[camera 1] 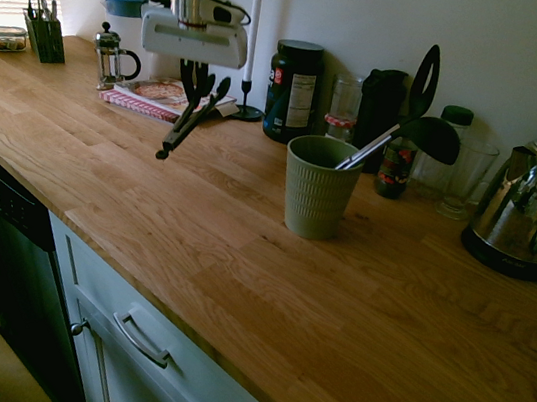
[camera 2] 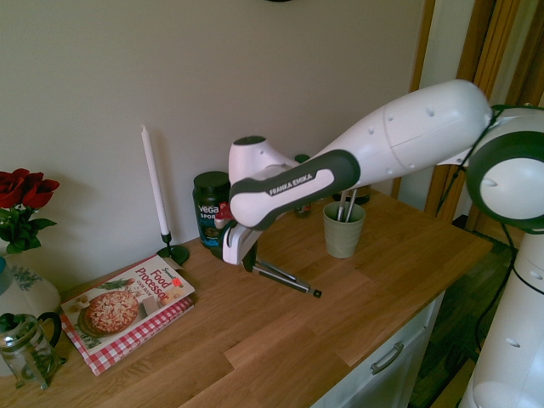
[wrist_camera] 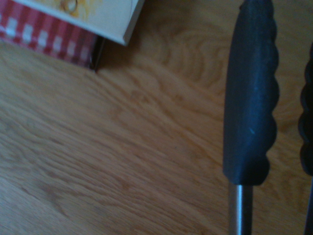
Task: Put the tongs back in the holder
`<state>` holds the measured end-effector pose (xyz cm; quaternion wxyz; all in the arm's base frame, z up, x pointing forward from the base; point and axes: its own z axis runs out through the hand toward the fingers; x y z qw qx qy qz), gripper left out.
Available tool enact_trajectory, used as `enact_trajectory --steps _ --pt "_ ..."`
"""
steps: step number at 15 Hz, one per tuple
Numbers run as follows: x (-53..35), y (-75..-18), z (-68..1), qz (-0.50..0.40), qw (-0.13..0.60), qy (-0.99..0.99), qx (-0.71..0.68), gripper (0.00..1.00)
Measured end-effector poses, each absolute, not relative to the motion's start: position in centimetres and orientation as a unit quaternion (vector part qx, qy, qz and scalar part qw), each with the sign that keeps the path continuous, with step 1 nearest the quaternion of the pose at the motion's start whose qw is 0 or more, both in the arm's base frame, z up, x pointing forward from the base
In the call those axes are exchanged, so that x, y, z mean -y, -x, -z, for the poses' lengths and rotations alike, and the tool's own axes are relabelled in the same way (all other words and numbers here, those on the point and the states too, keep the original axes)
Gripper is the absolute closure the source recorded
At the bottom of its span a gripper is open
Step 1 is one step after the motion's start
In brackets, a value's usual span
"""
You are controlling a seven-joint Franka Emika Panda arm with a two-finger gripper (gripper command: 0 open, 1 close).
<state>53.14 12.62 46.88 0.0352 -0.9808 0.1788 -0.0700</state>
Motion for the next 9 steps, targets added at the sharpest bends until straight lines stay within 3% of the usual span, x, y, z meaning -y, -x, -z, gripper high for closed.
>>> enact_trajectory --steps 9 --pt "-1.3 -50.1 -62.6 0.225 0.033 0.888 -0.399 1.00"
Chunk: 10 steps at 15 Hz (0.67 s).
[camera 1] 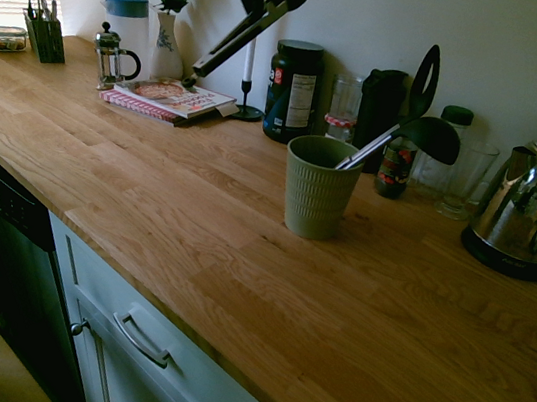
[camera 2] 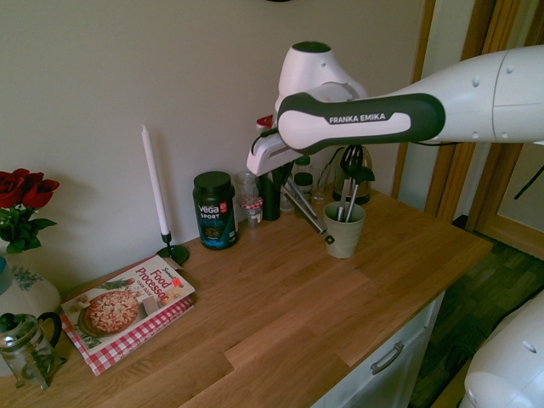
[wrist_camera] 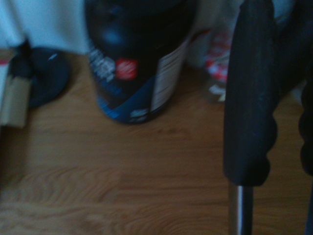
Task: Put the tongs back in the holder
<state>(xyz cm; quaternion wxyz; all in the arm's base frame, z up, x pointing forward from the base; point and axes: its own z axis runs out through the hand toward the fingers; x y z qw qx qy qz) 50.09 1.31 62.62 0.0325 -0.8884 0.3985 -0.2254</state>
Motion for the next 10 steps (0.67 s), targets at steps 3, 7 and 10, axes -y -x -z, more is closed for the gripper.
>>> enact_trajectory --steps 3,7,10 --pt "3.9 -50.2 -65.0 0.289 0.022 0.845 -0.450 1.00" --pt "8.5 -50.2 -66.2 0.369 0.001 0.775 -0.513 1.00" --pt "11.5 -49.7 -65.6 0.426 0.002 0.719 -0.550 1.00"
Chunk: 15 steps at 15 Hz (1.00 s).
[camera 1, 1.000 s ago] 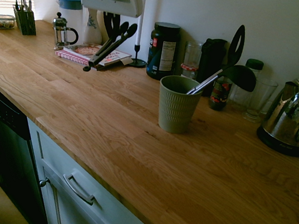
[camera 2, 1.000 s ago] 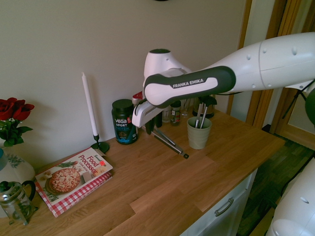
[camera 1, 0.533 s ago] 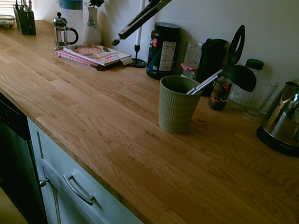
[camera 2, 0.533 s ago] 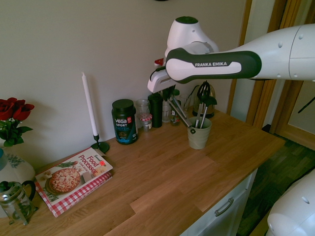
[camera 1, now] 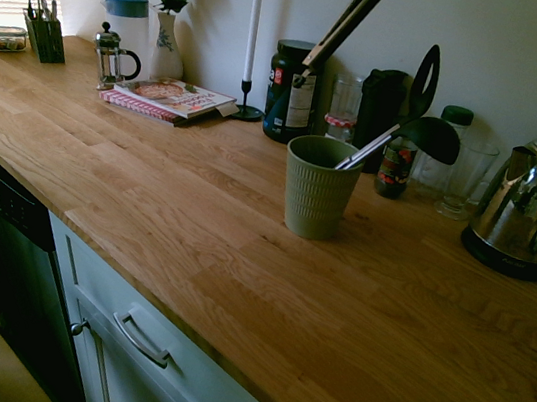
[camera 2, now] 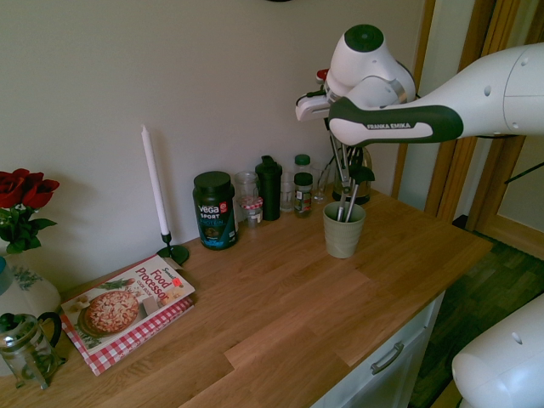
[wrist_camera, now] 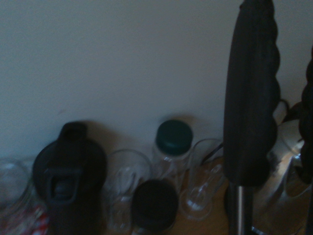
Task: Put the tongs back in the holder
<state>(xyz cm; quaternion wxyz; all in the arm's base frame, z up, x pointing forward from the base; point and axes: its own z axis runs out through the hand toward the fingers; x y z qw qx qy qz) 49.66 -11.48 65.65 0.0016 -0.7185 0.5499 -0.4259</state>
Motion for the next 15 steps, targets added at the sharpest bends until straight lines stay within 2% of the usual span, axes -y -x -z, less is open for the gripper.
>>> enact_trajectory --steps 10,15 --pt "13.2 -49.7 -57.2 0.464 0.010 0.682 -0.565 1.00" --pt "12.7 -50.4 -52.4 0.453 0.008 0.693 -0.560 1.00"
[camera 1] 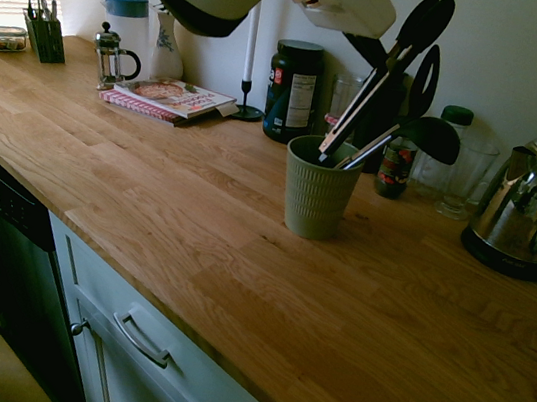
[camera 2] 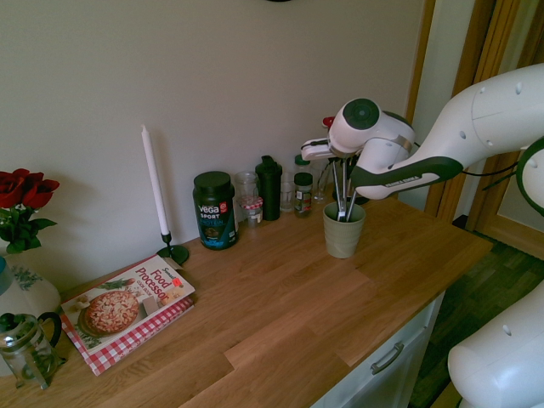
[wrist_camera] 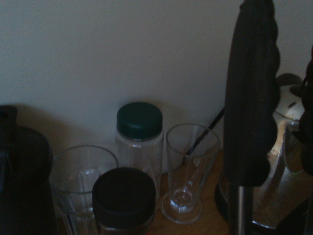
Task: Put the tongs back in the holder
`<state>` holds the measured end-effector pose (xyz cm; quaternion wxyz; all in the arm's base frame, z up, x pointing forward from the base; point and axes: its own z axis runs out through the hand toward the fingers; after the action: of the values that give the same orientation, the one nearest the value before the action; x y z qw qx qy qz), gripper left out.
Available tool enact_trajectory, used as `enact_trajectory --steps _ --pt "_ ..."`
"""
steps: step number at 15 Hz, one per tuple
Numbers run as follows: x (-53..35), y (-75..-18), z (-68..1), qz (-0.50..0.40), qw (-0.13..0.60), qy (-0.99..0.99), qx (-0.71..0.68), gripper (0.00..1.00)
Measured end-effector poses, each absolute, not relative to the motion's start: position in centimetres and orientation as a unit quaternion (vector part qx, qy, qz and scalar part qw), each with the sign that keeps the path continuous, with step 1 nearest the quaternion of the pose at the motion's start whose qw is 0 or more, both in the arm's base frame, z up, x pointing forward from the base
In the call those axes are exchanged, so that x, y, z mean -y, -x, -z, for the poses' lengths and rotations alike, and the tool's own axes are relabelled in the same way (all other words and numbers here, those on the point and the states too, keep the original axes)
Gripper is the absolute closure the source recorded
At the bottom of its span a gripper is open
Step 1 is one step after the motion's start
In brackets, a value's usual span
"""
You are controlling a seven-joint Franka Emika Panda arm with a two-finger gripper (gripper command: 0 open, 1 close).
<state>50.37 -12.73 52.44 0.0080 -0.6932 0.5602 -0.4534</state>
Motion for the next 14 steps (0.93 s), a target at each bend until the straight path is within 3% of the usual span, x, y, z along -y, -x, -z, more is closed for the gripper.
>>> enact_trajectory --steps 5,6,14 --pt "11.6 -49.8 -49.4 0.433 0.002 0.710 -0.555 1.00" --pt "11.4 -49.6 -48.7 0.427 0.000 0.714 -0.555 0.00" --pt "11.2 -49.0 -47.0 0.405 -0.008 0.725 -0.557 0.00"
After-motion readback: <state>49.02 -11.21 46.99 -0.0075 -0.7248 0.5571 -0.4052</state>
